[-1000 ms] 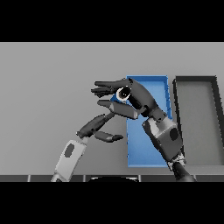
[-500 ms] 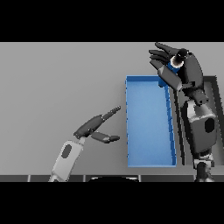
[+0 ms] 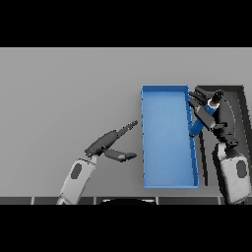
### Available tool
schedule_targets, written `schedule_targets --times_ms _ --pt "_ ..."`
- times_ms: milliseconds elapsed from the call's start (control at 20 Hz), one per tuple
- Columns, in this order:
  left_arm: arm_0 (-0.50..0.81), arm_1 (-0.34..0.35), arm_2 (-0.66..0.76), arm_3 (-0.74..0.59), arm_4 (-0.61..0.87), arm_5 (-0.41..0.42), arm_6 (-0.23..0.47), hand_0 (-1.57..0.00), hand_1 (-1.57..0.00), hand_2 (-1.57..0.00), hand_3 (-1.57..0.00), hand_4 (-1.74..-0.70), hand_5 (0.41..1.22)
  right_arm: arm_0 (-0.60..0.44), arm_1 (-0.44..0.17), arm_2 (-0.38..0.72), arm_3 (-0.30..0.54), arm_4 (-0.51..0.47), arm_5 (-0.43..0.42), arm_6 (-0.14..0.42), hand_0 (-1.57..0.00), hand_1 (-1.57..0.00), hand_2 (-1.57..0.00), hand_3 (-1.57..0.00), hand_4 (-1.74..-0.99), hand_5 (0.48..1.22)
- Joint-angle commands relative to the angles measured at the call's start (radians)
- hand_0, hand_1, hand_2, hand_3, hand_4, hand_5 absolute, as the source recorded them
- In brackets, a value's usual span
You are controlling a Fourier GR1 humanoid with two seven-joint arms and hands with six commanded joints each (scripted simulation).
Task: Pick up the blue pipe and place it into the blue bin.
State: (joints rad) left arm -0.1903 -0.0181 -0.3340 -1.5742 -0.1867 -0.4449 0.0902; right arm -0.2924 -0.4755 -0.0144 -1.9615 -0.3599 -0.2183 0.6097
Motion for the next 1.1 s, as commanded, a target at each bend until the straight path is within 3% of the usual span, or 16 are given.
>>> schedule_targets --times_ms 0,300,350,550,600,650,750,850,950,1050 --pt "0.012 0.0 -0.005 -0.008 0.003 -0.004 -0.009 0.0 0.0 0.0 0.0 -0.88 0.425 0.036 -0.011 0.028 -0.005 -0.006 -0.043 0.0 -1.57 -1.57 -1.57 -1.57 -1.741 1.221" --pt "-0.007 0.003 -0.002 -0.01 0.001 0.002 0.006 0.0 0.0 0.0 0.0 -0.89 0.422 0.204 -0.181 0.225 -0.026 -0.06 -0.353 0.0 -1.57 -1.57 -1.57 -1.52 -1.741 1.221" --pt "-0.002 0.001 -0.006 -0.002 -0.004 0.003 0.001 0.0 0.0 0.0 0.0 -0.89 0.42 0.202 -0.205 0.271 -0.016 -0.069 -0.401 0.0 -1.57 -1.57 -1.57 -1.26 -1.741 1.221" --pt "0.014 0.006 -0.01 -0.03 0.009 -0.008 0.001 0.0 0.0 0.0 0.0 -0.88 0.421 0.175 -0.334 0.446 0.061 -0.161 -0.576 0.0 -1.57 -1.55 -1.57 -0.85 -1.741 1.221" --pt "0.012 0.008 -0.009 -0.029 0.006 -0.006 0.002 0.0 0.0 0.0 0.0 -0.88 0.421 0.164 -0.347 0.468 0.071 -0.178 -0.581 0.001 -1.46 -1.34 -1.34 -0.79 -1.678 1.221" --pt "0.008 0.003 -0.011 -0.023 0.0 -0.002 0.01 0.0 0.0 0.0 0.0 -0.88 0.422 0.149 -0.37 0.502 0.095 -0.216 -0.596 0.0 -1.17 -1.07 -1.07 -0.63 -1.592 1.221" --pt "0.006 0.003 -0.01 -0.022 -0.001 -0.001 0.014 0.0 0.0 0.0 0.0 -0.88 0.425 0.145 -0.386 0.514 0.102 -0.231 -0.577 0.001 -0.75 -0.68 -0.68 -0.4 -1.413 1.221" --pt "0.019 0.003 -0.019 -0.03 -0.003 -0.004 0.01 0.0 0.0 0.0 0.0 -0.88 0.428 0.084 -0.464 0.618 0.129 -0.318 -0.58 -0.003 -0.48 -0.44 -0.44 -0.26 -1.275 1.186" --pt "0.016 0.004 -0.014 -0.028 -0.005 0.001 0.014 0.0 0.0 0.0 0.0 -0.88 0.429 -0.025 -0.554 0.754 0.144 -0.363 -0.559 -0.012 -0.31 -0.28 -0.28 -0.16 -1.175 1.084" --pt "0.014 0.001 -0.012 -0.035 0.002 0.002 0.027 0.0 0.0 0.0 0.0 -0.89 0.428 -0.091 -0.601 0.846 0.161 -0.405 -0.546 0.0 -0.2 -0.18 -0.18 -0.1 -1.11 0.979"
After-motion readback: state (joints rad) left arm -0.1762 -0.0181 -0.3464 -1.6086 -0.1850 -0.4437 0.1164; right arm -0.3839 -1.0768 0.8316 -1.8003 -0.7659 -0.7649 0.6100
